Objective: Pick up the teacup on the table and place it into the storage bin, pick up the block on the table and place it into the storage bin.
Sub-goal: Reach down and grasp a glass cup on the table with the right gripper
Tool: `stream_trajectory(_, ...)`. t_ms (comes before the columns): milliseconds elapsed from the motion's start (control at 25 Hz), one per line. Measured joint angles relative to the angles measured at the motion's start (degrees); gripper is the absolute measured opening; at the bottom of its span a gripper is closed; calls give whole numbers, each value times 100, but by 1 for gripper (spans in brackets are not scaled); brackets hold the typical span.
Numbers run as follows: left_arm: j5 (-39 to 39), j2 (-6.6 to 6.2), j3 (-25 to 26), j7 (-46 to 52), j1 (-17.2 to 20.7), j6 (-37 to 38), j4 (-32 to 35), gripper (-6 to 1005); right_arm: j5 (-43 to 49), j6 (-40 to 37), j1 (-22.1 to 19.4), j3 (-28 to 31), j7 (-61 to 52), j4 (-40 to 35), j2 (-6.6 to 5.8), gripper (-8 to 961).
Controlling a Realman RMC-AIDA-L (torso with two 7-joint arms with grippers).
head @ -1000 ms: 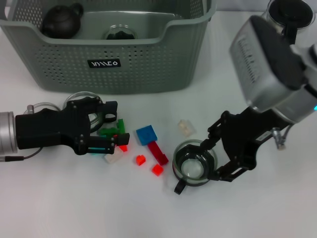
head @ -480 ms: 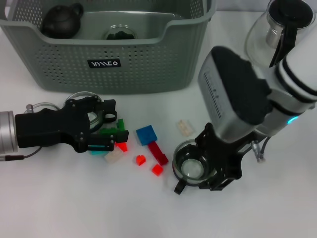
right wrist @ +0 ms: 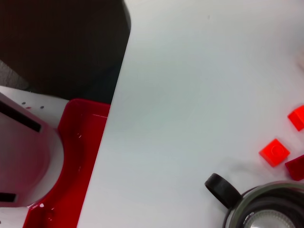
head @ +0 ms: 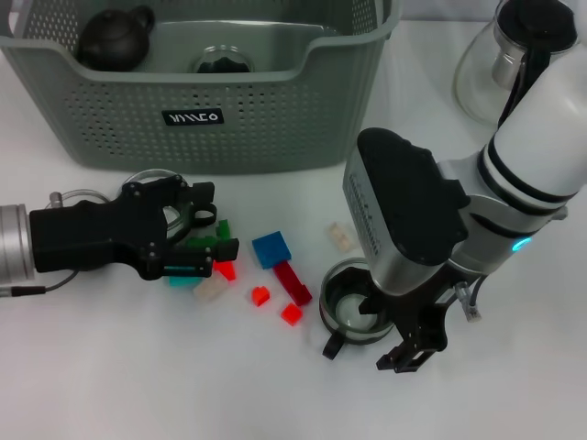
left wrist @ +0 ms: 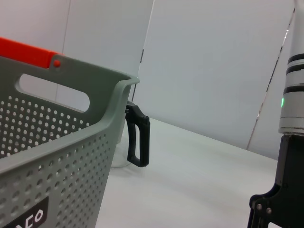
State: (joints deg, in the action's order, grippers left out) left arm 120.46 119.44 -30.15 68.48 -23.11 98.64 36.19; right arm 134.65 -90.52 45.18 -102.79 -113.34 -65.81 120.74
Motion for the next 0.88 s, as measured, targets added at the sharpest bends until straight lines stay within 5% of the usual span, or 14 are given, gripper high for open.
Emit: stream_trajectory(880,-5,-7,0,-28,-10,-110,-69,919,0,550,35,-586,-83,244,11,689)
